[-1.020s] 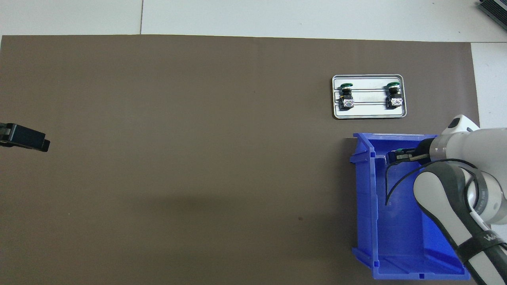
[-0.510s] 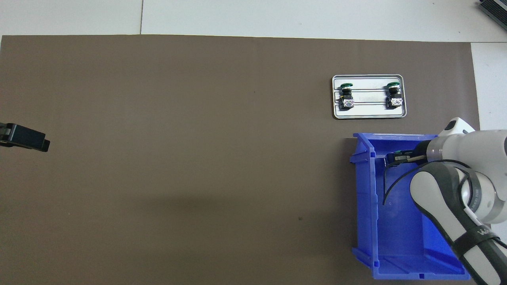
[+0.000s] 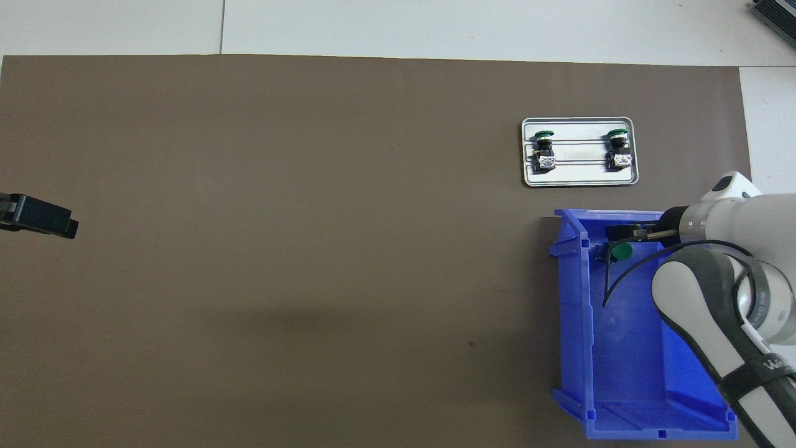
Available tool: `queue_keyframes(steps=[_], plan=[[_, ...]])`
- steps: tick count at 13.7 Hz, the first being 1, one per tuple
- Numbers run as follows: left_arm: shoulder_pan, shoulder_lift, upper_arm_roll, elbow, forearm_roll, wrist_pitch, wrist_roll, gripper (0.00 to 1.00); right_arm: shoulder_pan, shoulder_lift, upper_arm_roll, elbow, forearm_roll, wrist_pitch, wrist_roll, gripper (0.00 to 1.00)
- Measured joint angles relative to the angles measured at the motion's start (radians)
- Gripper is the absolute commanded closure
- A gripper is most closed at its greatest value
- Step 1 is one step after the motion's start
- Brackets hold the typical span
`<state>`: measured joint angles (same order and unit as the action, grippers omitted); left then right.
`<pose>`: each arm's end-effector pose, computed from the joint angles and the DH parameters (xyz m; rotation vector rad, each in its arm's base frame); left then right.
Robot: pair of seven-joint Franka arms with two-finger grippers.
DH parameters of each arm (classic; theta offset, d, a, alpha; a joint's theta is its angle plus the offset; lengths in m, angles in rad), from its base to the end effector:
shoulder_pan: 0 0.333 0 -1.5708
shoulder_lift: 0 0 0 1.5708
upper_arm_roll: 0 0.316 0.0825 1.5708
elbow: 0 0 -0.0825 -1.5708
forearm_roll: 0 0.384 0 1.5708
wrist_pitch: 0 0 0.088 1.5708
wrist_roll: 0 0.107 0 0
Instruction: Place and press button with both arms
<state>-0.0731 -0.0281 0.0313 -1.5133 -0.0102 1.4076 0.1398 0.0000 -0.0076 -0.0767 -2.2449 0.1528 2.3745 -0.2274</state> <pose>0.5281 -0.0230 0.6527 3.1114 -0.2854 -0.1203 0.5334 -0.0393 0.3832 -3.0400 -0.0727 -0.2325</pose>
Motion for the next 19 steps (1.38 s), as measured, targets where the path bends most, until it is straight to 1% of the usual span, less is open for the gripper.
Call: queue_keyframes(steps=[3,8,11,13,16,19], plan=[[0.0,0.0,0.0,0.0,0.0,0.0,0.0,0.0,0.008,-0.022,0.006,0.103,-0.005,-0.122,0.072,0.0],[0.0,0.0,0.0,0.0,0.0,0.0,0.0,0.0,0.007,-0.034,0.006,0.282,-0.094,-0.319,0.163,0.0],[0.0,0.0,0.0,0.0,0.0,0.0,0.0,0.0,0.007,-0.036,0.004,0.405,-0.14,-0.496,0.176,0.0],[0.0,0.0,0.0,0.0,0.0,0.0,0.0,0.0,0.005,-0.039,-0.002,0.486,-0.145,-0.609,0.195,0.0],[0.0,0.0,0.0,0.0,0.0,0.0,0.0,0.0,0.001,-0.068,-0.009,0.559,-0.177,-0.697,0.212,0.0],[0.0,0.0,0.0,0.0,0.0,0.0,0.0,0.0,-0.001,-0.105,-0.01,0.583,-0.179,-0.765,0.244,0.0]])
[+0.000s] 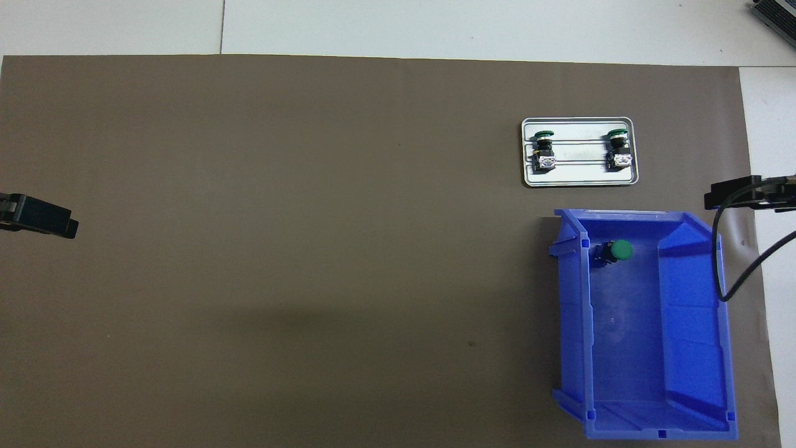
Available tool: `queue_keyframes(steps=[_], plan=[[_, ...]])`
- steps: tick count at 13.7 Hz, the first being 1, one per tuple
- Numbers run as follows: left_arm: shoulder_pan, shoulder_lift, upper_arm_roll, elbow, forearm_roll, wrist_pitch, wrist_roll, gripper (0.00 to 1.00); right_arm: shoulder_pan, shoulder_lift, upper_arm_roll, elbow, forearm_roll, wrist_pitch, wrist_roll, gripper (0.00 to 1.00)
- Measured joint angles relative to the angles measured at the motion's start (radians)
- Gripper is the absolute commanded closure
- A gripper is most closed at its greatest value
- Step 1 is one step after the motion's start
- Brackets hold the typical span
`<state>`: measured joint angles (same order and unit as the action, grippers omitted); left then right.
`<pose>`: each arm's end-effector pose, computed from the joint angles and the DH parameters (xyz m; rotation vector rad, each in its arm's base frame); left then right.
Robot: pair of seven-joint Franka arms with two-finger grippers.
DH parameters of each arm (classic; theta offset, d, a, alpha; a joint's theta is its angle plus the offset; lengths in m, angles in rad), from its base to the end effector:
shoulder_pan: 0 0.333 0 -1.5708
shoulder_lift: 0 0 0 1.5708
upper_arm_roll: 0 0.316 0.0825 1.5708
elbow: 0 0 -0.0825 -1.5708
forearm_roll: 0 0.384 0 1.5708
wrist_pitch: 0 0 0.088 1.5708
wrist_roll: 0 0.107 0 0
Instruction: Place and press button with both arms
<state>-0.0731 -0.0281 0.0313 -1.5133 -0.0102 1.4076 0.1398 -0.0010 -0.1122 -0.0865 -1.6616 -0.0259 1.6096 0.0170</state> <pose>0.5281 -0.0230 0.6527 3.1114 -0.2854 -0.1203 0.5207 -0.0511 0.6452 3.1177 -0.1623 0.0924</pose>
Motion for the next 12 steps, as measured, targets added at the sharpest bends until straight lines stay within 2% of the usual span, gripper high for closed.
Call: queue_keyframes(steps=[7,10,12], plan=[[0.0,0.0,0.0,0.0,0.0,0.0,0.0,0.0,-0.013,-0.004,-0.004,0.0,0.0,-0.045,0.007,0.0],[0.0,0.0,0.0,0.0,0.0,0.0,0.0,0.0,0.082,-0.003,-0.094,0.001,0.0,-0.046,0.007,0.0],[0.0,0.0,0.0,0.0,0.0,0.0,0.0,0.0,0.11,-0.001,-0.123,0.006,0.0,-0.05,0.007,0.0]])
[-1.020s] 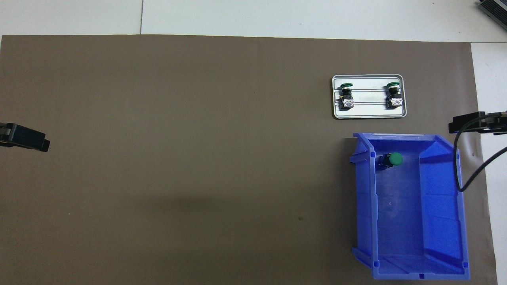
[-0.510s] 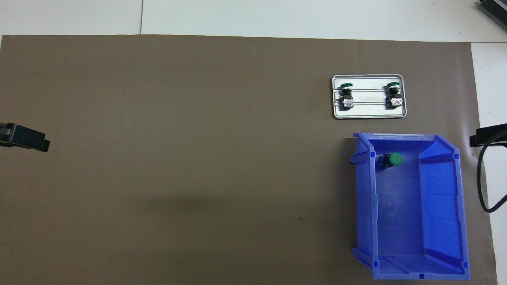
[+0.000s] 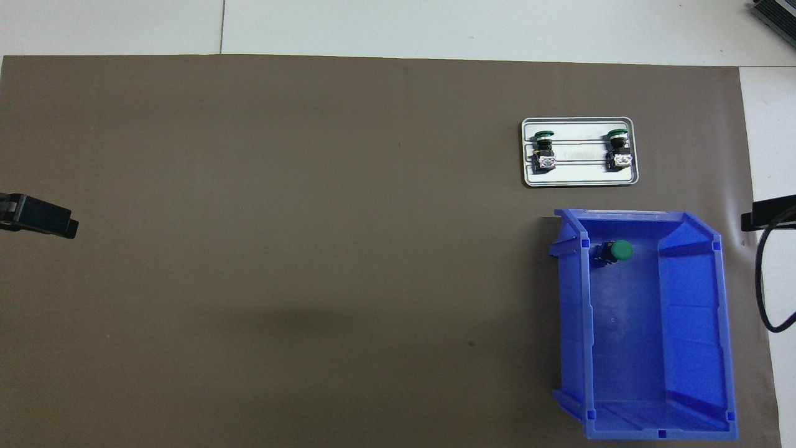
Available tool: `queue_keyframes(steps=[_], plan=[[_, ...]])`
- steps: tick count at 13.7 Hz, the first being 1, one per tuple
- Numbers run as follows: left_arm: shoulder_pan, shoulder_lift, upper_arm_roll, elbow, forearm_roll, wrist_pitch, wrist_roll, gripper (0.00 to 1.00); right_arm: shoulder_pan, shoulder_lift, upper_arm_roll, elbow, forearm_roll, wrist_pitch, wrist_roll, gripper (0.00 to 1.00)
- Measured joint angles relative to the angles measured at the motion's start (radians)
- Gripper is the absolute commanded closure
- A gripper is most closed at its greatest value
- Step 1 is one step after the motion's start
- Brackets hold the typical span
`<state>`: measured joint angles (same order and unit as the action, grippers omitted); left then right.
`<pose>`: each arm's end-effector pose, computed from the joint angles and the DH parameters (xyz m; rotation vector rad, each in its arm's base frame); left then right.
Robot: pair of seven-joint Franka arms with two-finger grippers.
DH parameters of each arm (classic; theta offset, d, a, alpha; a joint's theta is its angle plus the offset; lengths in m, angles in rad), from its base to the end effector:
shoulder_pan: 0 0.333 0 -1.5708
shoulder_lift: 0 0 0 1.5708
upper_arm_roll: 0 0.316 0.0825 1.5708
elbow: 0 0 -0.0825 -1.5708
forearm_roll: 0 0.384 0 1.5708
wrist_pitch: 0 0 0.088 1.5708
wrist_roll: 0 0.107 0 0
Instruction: Place and press button with both arms
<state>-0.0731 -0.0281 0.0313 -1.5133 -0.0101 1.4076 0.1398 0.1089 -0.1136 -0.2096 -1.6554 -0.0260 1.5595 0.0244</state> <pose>0.5281 -0.0230 0.6527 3.1115 -0.2853 -0.1203 0.5147 -0.0615 0.6431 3.1325 -0.1952 0.0237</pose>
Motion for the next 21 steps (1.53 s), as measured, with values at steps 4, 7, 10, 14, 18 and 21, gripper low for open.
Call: queue_keyframes(steps=[4,7,10,14,18,21], plan=[[0.0,0.0,0.0,0.0,0.0,0.0,0.0,0.0,-0.011,0.002,0.017,0.005,0.0,-0.01,-0.002,0.0],[0.0,0.0,0.0,0.0,0.0,0.0,0.0,0.0,-0.008,0.002,0.025,0.006,0.0,-0.01,-0.002,0.0],[0.0,0.0,0.0,0.0,0.0,0.0,0.0,0.0,0.0,0.002,0.024,0.006,0.0,-0.011,-0.002,0.0],[0.0,0.0,0.0,0.0,0.0,0.0,0.0,0.0,0.002,0.002,0.022,0.006,-0.001,-0.012,-0.002,0.0],[0.0,0.0,0.0,0.0,0.0,0.0,0.0,0.0,0.001,0.024,0.022,0.034,-0.002,-0.033,-0.002,0.0],[0.0,0.0,0.0,0.0,0.0,0.0,0.0,0.0,0.0,0.033,0.022,0.041,-0.001,-0.033,-0.002,0.0]])
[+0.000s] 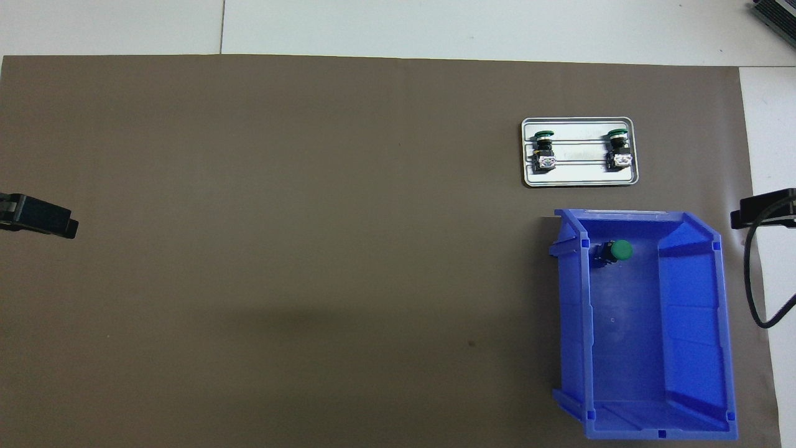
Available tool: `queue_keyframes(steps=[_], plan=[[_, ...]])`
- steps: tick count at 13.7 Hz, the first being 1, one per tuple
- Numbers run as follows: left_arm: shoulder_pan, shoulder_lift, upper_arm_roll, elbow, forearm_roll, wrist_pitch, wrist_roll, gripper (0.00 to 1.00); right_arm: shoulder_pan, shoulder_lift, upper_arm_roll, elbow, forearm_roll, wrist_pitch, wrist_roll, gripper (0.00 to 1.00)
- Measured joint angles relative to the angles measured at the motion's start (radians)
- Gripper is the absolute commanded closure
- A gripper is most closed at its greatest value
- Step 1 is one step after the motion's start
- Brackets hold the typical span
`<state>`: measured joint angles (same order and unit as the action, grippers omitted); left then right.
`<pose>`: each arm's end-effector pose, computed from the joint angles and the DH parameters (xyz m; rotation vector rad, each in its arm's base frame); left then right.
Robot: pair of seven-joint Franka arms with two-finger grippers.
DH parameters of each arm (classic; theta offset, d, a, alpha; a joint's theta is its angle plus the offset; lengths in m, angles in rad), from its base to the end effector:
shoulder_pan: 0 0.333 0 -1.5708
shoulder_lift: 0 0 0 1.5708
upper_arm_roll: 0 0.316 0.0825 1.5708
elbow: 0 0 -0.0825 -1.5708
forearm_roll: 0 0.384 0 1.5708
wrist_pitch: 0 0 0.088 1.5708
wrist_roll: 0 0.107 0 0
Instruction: Place and press button with both arms
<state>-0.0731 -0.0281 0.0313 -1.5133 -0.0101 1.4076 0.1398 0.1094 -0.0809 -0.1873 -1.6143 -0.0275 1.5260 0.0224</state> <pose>0.5281 -0.0230 0.6527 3.1115 -0.2853 -0.1203 0.5228 -0.0482 0.6430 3.1254 -0.1576 -0.0143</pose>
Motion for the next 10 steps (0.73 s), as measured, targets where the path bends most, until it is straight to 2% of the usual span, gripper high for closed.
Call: queue_keyframes(steps=[10], plan=[[0.0,0.0,0.0,0.0,0.0,0.0,0.0,0.0,-0.007,0.0,0.014,0.004,0.0,-0.004,0.0,0.0]])
